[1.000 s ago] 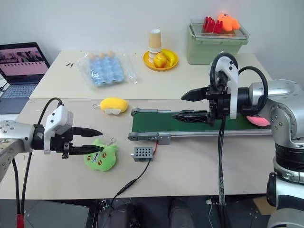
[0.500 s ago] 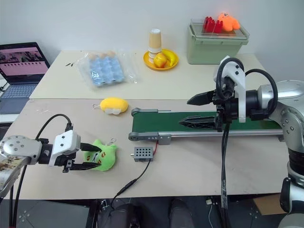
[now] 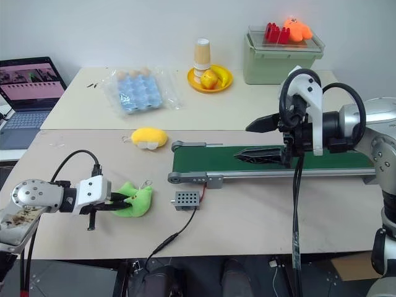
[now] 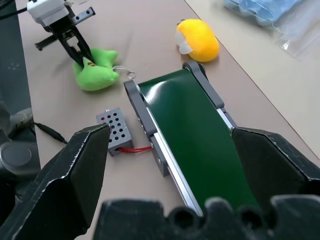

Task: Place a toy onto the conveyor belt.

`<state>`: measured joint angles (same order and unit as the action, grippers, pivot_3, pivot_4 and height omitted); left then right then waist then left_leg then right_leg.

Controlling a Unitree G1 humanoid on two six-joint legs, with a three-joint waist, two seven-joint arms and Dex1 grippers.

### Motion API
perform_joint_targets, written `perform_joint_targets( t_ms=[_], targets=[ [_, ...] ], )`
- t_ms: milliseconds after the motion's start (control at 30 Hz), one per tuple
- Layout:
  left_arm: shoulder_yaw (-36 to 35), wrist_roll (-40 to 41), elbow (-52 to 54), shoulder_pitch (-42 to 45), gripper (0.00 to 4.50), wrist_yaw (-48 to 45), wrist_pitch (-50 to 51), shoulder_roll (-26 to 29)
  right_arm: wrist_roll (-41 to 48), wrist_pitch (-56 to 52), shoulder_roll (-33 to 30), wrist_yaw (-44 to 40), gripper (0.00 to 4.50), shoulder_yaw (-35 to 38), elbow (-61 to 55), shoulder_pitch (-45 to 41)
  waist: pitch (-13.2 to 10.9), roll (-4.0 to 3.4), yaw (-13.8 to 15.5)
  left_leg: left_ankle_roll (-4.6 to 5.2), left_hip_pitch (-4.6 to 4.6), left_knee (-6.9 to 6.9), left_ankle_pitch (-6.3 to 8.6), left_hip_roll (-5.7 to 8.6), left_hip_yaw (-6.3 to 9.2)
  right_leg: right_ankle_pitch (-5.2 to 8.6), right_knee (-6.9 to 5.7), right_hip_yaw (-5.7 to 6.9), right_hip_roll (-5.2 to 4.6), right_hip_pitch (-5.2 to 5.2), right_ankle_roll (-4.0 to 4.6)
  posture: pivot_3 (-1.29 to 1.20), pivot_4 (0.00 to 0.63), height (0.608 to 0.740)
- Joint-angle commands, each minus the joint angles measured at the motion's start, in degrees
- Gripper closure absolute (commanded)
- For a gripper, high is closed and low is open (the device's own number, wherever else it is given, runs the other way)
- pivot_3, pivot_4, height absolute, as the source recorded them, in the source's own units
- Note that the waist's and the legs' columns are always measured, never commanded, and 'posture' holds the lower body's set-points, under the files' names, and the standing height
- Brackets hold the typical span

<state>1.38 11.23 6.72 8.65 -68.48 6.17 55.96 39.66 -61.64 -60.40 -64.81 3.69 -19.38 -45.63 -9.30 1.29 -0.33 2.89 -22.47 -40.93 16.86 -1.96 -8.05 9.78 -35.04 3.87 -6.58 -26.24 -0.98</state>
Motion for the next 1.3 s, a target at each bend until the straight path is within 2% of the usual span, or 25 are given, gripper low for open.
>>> perform_joint_targets(
  t_ms=[33,133,233,333,433,567,733,867,1033,1200,1300],
  targets=[
    [0.94,-2.38,-1.16,0.49,4.43,1.47,0.92,-0.10,0.91,2.15,-1.68,-0.85,0.00,2.85,-0.06,0.52,0.00,0.00,-0.01,0.00,0.00,0.00,0.00,0.00,0.00,0.00,0.00,0.00,0.00,0.00,0.00,0.00,0.150,0.734],
    [-0.90,-0.91,-2.79,3.87,4.43,0.66,4.62,1.71,0.34,3.52,-2.77,-1.45,0.00,3.06,0.15,2.09,0.00,0.00,0.10,0.00,0.00,-0.01,0.00,0.00,0.00,0.00,-0.01,0.00,0.00,0.01,0.00,0.00,0.150,0.734],
    [-4.48,1.66,-6.43,10.59,4.43,-0.12,10.14,4.45,-0.06,4.50,-3.62,-1.43,0.00,3.49,0.12,3.67,-0.01,0.01,0.20,0.00,-0.02,-0.01,0.00,-0.01,0.01,0.00,-0.02,0.02,0.04,0.00,0.00,0.00,0.150,0.734],
    [-4.94,3.69,-8.70,17.30,4.43,-2.34,13.72,5.91,0.29,4.70,-3.42,-0.52,0.00,3.56,-0.51,4.45,-0.01,0.01,0.19,0.01,-0.10,-0.02,0.00,0.00,0.00,0.00,0.02,0.02,0.03,-0.04,-0.02,0.00,0.150,0.734],
    [-2.39,4.97,-9.82,28.26,4.43,-2.41,18.69,3.03,0.86,3.78,-1.78,1.94,0.00,3.38,-1.66,4.62,-0.01,0.02,0.43,0.03,-0.17,-0.05,0.01,0.03,-0.01,-0.02,0.03,0.02,0.04,-0.04,-0.09,0.00,0.150,0.734],
    [3.24,1.49,-10.90,37.73,4.43,-3.87,16.73,-0.63,2.99,0.80,0.07,5.33,0.00,3.95,-4.15,4.61,-0.01,0.03,0.97,0.04,-0.42,-0.28,0.01,0.15,-0.04,-0.11,-0.02,0.13,0.14,-0.03,-0.22,0.00,0.150,0.734],
    [9.58,-1.16,-14.63,50.02,4.43,-3.09,16.23,-10.35,6.08,-3.34,1.04,10.54,0.00,5.97,-7.96,6.16,-0.03,0.06,1.22,0.05,-0.71,-0.59,0.01,0.13,-0.12,-0.13,0.01,0.34,0.17,-0.04,-0.26,0.00,0.150,0.734],
    [12.35,-2.91,-16.04,52.86,4.43,-3.17,14.09,-15.38,9.40,-7.04,1.56,14.77,0.00,8.52,-11.30,7.87,-0.04,0.06,1.11,0.13,-0.80,-0.80,0.06,0.14,-0.03,-0.17,-0.01,0.36,0.17,-0.03,-0.33,0.00,0.150,0.734],
    [16.12,-3.33,-13.57,51.55,4.43,-5.59,12.53,-20.00,12.85,-10.27,1.46,19.25,0.00,13.11,-14.74,11.69,-0.04,0.07,0.92,0.17,-0.73,-0.85,0.08,0.12,0.21,-0.18,0.00,0.23,0.17,-0.03,-0.34,0.00,0.150,0.734],
    [19.10,-5.07,-14.02,50.29,4.43,-7.36,8.52,-21.83,15.68,-11.15,0.01,20.93,0.00,16.65,-16.32,14.50,-0.04,0.07,1.02,0.29,-0.70,-0.90,0.15,0.12,0.24,-0.18,0.04,0.12,0.13,-0.03,-0.34,0.00,0.150,0.734],
    [20.99,-8.31,-16.69,49.11,4.43,-7.36,1.22,-22.03,17.48,-11.48,-0.92,21.65,0.00,18.75,-17.01,15.81,-0.04,0.08,0.98,0.35,-0.69,-0.92,0.18,0.10,0.22,-0.19,0.05,0.06,0.12,-0.03,-0.36,0.00,0.150,0.734]
  ],
)
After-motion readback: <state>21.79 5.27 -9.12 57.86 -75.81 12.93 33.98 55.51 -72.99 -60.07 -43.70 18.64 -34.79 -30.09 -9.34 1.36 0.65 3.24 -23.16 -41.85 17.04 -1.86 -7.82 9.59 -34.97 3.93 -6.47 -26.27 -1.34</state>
